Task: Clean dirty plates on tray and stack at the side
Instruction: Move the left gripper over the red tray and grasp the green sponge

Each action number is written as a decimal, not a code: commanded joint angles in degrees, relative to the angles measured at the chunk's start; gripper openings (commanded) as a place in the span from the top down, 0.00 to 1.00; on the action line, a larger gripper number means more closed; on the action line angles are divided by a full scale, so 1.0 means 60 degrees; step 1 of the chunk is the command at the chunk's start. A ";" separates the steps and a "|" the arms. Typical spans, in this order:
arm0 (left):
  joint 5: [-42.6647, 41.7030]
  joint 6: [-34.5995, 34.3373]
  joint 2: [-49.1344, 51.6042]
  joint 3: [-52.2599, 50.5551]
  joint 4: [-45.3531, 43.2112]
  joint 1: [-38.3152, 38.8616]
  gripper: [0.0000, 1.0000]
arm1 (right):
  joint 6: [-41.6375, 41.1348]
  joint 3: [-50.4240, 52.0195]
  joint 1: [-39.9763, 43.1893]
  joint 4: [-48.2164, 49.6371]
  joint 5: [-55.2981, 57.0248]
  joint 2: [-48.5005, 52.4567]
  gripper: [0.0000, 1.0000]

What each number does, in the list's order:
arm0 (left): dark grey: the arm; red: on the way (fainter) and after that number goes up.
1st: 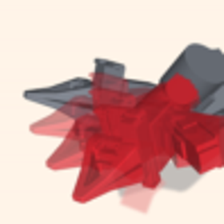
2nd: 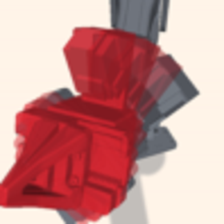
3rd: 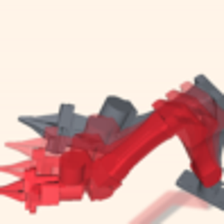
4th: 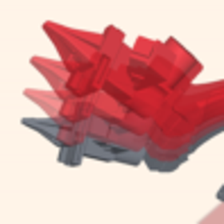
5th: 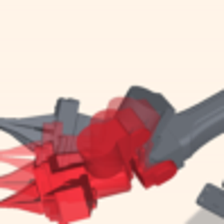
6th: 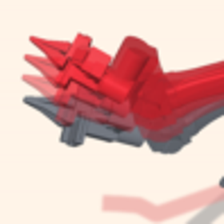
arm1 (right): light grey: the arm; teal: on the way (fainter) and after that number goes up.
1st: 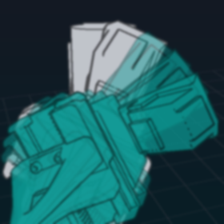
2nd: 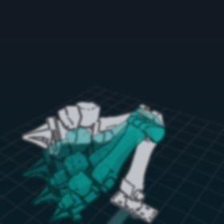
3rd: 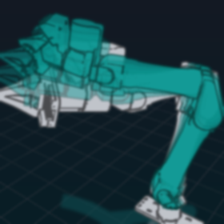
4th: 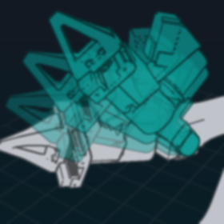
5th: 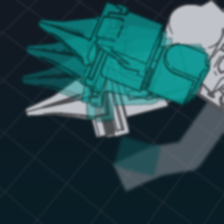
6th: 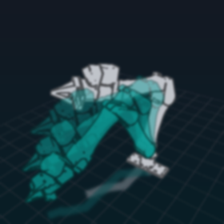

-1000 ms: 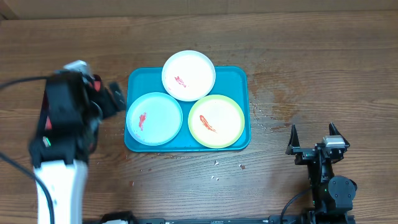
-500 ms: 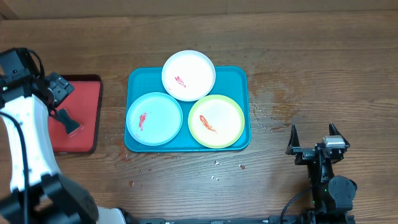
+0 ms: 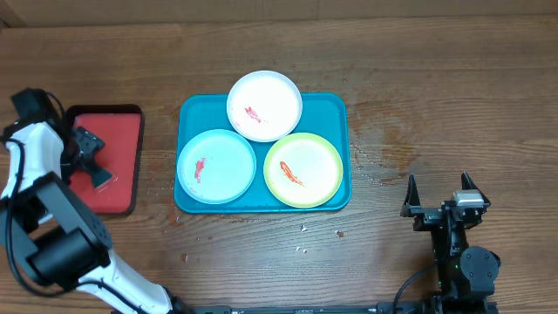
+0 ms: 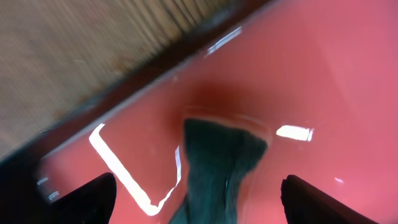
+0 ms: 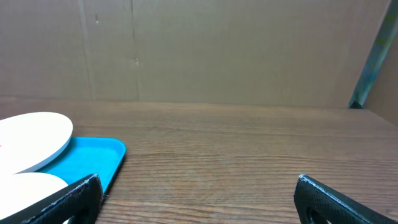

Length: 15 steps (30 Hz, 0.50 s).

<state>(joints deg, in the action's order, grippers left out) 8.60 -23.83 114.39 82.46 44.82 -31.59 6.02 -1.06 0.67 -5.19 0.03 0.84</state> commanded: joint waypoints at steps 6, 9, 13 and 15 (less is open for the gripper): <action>-0.0667 0.1381 0.0729 0.0149 -0.0652 0.0000 0.19 | 0.0004 0.0098 0.0015 0.0062 0.0015 -0.0102 0.00; -0.0696 0.1406 0.0743 0.0149 -0.0769 0.0000 0.28 | 0.0004 0.0098 0.0015 0.0062 0.0015 -0.0102 0.00; -0.0696 0.1413 0.0856 0.0149 -0.0882 0.0000 0.27 | 0.0004 0.0098 0.0015 0.0062 0.0015 -0.0102 0.00; -0.0699 0.1410 0.1020 0.0146 -0.0860 0.0000 0.28 | 0.0004 0.0098 0.0015 0.0062 0.0015 -0.0102 0.00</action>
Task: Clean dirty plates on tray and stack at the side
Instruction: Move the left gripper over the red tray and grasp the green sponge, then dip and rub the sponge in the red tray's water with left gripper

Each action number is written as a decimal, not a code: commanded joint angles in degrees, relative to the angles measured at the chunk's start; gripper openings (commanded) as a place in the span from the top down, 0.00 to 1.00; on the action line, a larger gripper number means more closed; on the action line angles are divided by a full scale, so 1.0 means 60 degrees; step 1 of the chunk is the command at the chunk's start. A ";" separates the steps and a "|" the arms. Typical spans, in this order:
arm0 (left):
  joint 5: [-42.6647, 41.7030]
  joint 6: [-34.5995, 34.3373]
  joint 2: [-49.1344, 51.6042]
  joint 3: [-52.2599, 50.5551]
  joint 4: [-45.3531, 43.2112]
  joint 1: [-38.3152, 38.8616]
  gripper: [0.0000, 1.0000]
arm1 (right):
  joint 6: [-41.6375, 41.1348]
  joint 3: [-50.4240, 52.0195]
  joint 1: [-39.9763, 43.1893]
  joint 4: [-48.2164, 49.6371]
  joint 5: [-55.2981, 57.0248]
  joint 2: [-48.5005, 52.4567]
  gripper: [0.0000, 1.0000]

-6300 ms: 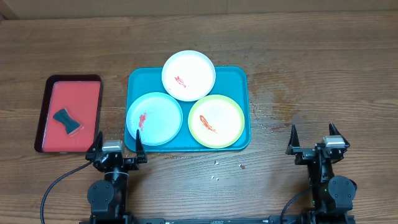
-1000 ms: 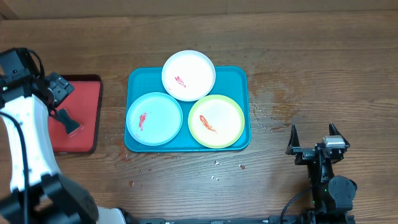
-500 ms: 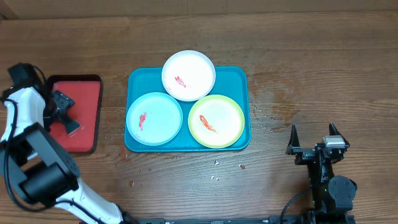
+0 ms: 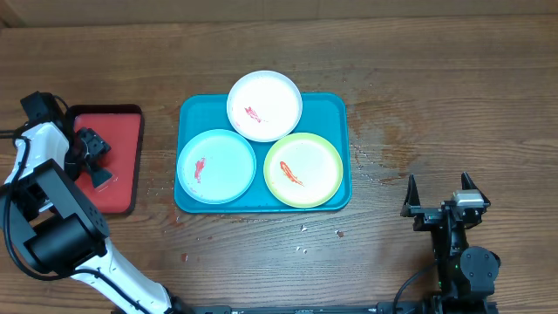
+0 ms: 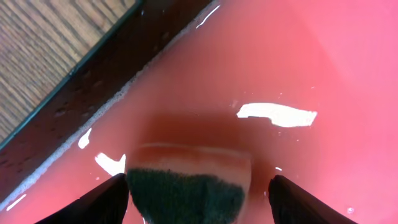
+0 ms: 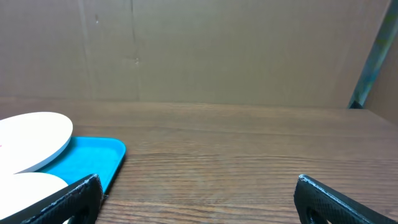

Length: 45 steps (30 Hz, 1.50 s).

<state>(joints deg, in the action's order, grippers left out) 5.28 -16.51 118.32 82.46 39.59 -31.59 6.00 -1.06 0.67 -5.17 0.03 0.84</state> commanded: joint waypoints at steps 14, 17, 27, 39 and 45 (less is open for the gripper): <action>-0.0106 0.0175 0.0750 0.0160 0.0710 0.0000 0.71 | 0.0007 0.0098 0.0015 0.0058 0.0015 -0.0102 0.00; -0.0466 0.0178 0.0754 0.0160 0.1388 0.0011 0.00 | 0.0007 0.0098 0.0015 0.0058 0.0015 -0.0102 0.00; -0.1257 0.0182 0.0750 0.0160 0.3282 0.0018 0.09 | 0.0007 0.0098 0.0015 0.0058 0.0015 -0.0102 0.00; -0.1271 0.0186 0.0754 0.0160 0.2357 0.0018 0.89 | 0.0007 0.0098 0.0015 0.0058 0.0015 -0.0102 0.00; -0.0812 0.0189 0.0754 0.0160 0.1373 0.0018 0.00 | 0.0007 0.0098 0.0015 0.0058 0.0015 -0.0102 0.00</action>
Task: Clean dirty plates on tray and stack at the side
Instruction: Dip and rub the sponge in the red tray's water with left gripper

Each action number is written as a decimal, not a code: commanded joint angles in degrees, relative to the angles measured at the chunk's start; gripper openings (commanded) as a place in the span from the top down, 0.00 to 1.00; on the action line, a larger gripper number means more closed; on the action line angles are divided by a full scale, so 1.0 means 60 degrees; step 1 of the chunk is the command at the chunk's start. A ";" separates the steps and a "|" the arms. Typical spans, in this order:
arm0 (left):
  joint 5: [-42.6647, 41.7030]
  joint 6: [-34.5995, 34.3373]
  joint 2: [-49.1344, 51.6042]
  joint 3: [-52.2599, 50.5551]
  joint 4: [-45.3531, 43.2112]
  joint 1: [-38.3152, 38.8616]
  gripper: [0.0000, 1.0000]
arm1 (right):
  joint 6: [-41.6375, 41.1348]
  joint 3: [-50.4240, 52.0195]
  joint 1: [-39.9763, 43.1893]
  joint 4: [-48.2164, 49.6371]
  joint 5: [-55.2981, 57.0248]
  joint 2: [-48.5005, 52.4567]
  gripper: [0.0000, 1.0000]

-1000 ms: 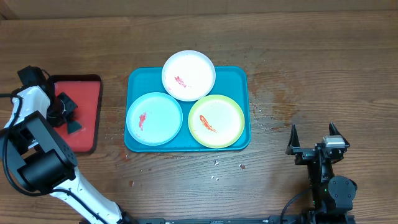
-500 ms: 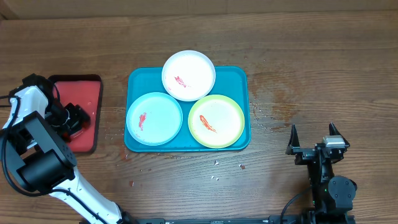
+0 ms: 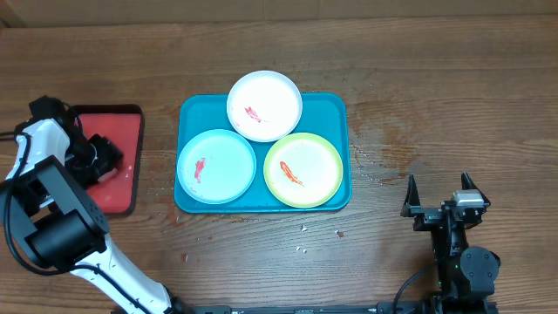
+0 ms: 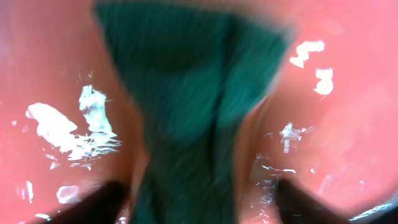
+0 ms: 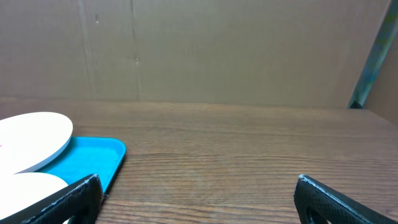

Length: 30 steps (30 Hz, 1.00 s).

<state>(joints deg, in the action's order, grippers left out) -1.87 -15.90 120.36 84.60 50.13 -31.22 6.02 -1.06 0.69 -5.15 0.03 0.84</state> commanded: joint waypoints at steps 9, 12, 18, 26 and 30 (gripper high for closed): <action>0.0809 0.0630 0.0426 -0.0259 -0.1698 -0.0044 0.00 | 0.0004 0.0098 0.0011 0.0055 0.0015 -0.0102 0.00; 0.0809 0.0699 0.0430 -0.0335 -0.1923 -0.0051 0.12 | 0.0004 0.0098 0.0011 0.0055 0.0015 -0.0102 0.00; 0.0809 0.0725 0.0441 -0.0335 -0.2022 -0.0051 0.96 | 0.0004 0.0098 0.0011 0.0055 0.0015 -0.0102 0.00; 0.0798 0.0681 0.0441 -0.0335 -0.1180 -0.0051 0.00 | 0.0004 0.0098 0.0011 0.0055 0.0015 -0.0102 0.00; 0.0692 0.0678 0.0441 -0.0335 -0.0102 -0.0051 0.07 | 0.0004 0.0098 0.0011 0.0055 0.0015 -0.0102 0.00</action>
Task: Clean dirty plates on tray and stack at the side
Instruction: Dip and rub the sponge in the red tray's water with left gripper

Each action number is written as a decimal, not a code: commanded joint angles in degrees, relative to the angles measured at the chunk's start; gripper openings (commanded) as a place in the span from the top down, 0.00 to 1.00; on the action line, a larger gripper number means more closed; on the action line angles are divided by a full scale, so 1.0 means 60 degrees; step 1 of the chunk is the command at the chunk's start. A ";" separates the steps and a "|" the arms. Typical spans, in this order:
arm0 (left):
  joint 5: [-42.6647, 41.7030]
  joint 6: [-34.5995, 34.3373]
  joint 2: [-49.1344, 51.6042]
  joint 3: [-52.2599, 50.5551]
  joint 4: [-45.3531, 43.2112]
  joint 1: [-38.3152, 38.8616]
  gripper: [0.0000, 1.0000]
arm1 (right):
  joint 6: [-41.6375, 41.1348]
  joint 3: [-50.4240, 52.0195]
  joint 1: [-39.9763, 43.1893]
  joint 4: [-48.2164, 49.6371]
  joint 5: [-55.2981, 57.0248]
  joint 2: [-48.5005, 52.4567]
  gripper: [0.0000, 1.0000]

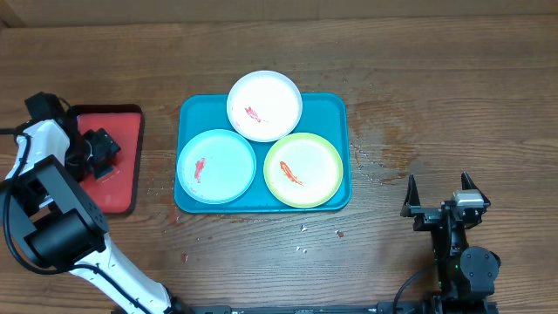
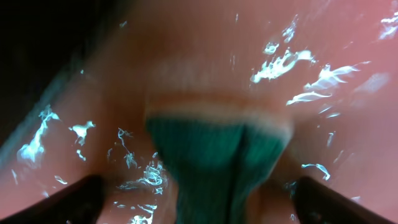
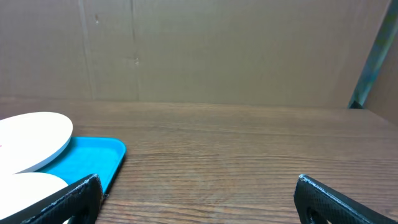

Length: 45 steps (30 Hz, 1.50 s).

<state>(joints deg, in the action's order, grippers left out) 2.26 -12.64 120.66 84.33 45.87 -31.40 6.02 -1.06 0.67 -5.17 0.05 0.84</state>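
Note:
Three stained plates lie on the blue tray (image 1: 340,105): a white plate (image 1: 264,105) at the back, a light blue plate (image 1: 216,166) front left and a green plate (image 1: 302,169) front right. My left gripper (image 1: 98,150) is low over the red tray (image 1: 122,187), open, its fingers either side of a green sponge (image 2: 217,149). Whether the fingers touch the sponge cannot be told. Wet streaks shine on the red tray (image 2: 205,50). My right gripper (image 1: 438,180) rests open at the front right, nothing between its fingers (image 3: 336,199).
The red tray sits left of the blue tray with a strip of wooden table between them. Crumbs and wet marks dot the wood in front of and right of the blue tray. The right wrist view catches the blue tray's corner (image 3: 93,155) and the white plate (image 3: 31,140).
My left gripper has shifted slightly toward the far side of the red tray, and the sponge's tan edge now shows ahead between the open fingers. The right arm and plates are unchanged.
At first my left gripper hovered open over the red tray with the sponge ahead of it. It then stood closer to the sponge, later with the sponge filling the gap between the fingers and the tray wet. Now it still straddles the sponge there.

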 commanded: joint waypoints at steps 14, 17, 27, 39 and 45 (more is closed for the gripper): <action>-0.0277 -0.0036 0.0372 0.0120 0.0951 -0.0026 0.95 | 0.0004 0.0098 0.0015 0.0058 0.0011 -0.0102 0.00; -0.0280 -0.0036 0.0372 0.0364 0.0798 -0.0026 0.00 | 0.0004 0.0098 0.0015 0.0058 0.0015 -0.0102 0.00; -0.0273 -0.0025 0.0390 0.0346 0.0018 -0.0026 0.20 | 0.0004 0.0098 0.0015 0.0058 0.0015 -0.0102 0.00; -0.0280 -0.0036 0.0382 0.0951 0.0627 -0.0026 0.96 | 0.0004 0.0098 0.0015 0.0058 0.0011 -0.0102 0.00; -0.0317 -0.0044 0.0368 0.3005 0.2929 -0.0022 0.96 | 0.0004 0.0098 0.0015 0.0058 0.0015 -0.0102 0.00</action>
<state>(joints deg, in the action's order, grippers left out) 1.06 -13.10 123.04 94.87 59.77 -31.59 6.00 -1.06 0.67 -5.19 0.03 0.84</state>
